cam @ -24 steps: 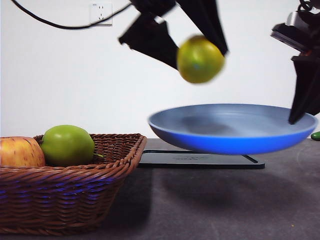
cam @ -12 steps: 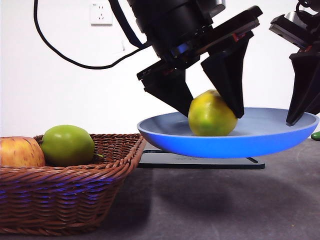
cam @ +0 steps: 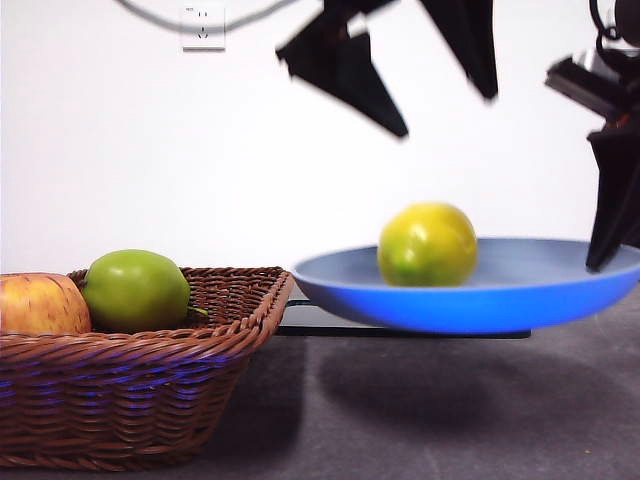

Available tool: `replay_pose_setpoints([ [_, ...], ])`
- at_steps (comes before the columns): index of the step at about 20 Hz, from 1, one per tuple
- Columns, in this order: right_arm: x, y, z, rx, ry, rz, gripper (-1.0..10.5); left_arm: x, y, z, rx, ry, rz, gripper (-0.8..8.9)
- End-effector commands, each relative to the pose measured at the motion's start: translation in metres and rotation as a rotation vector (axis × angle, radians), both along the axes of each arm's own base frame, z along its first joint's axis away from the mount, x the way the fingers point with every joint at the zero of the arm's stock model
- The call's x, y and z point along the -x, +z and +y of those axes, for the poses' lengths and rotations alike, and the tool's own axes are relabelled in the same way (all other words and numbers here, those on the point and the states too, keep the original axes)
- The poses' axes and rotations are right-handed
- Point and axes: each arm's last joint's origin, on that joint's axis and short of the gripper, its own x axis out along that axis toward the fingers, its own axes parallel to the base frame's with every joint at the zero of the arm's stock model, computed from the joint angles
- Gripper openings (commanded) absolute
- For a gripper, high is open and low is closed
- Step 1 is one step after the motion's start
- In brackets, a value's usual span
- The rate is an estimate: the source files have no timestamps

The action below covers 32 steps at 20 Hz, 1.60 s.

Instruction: Take the lemon from the basket,put the lemon in the plate,hand out the plate

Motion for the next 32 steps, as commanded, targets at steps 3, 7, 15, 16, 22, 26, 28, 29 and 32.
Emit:
replay_pose_setpoints([
  [3,-0.030,-0.008,-0.009,-0.035,-0.042,0.019,0.0,0.010,0.040,0.008,0.020,-0.035,-0.029,3.76],
  [7,-0.081,-0.003,-0.012,-0.041,-0.066,0.001,0.0,0.020,0.051,0.013,0.050,-0.078,0.007,3.76],
  [15,-0.179,-0.011,-0.003,-0.041,-0.100,-0.030,0.0,0.043,0.050,0.001,0.046,-0.157,0.031,3.75],
  [16,-0.187,-0.015,-0.002,-0.040,-0.101,-0.028,0.0,0.044,0.050,0.000,0.046,-0.161,0.031,3.75],
  [22,-0.210,-0.040,-0.008,-0.034,-0.162,0.004,0.0,0.044,0.050,0.000,0.048,-0.161,0.030,3.75],
  [26,-0.210,-0.042,-0.010,-0.024,-0.174,0.008,0.4,0.044,0.051,-0.001,0.053,-0.161,0.027,3.75],
  [28,-0.210,-0.042,-0.010,-0.023,-0.173,0.015,1.2,0.044,0.051,-0.001,0.056,-0.161,0.026,3.75],
  [29,-0.210,-0.042,-0.010,-0.022,-0.171,0.014,1.5,0.044,0.051,-0.001,0.056,-0.157,0.029,3.75],
  [32,-0.209,-0.041,-0.010,-0.022,-0.166,0.015,1.8,0.043,0.051,-0.001,0.056,-0.150,0.027,3.74],
])
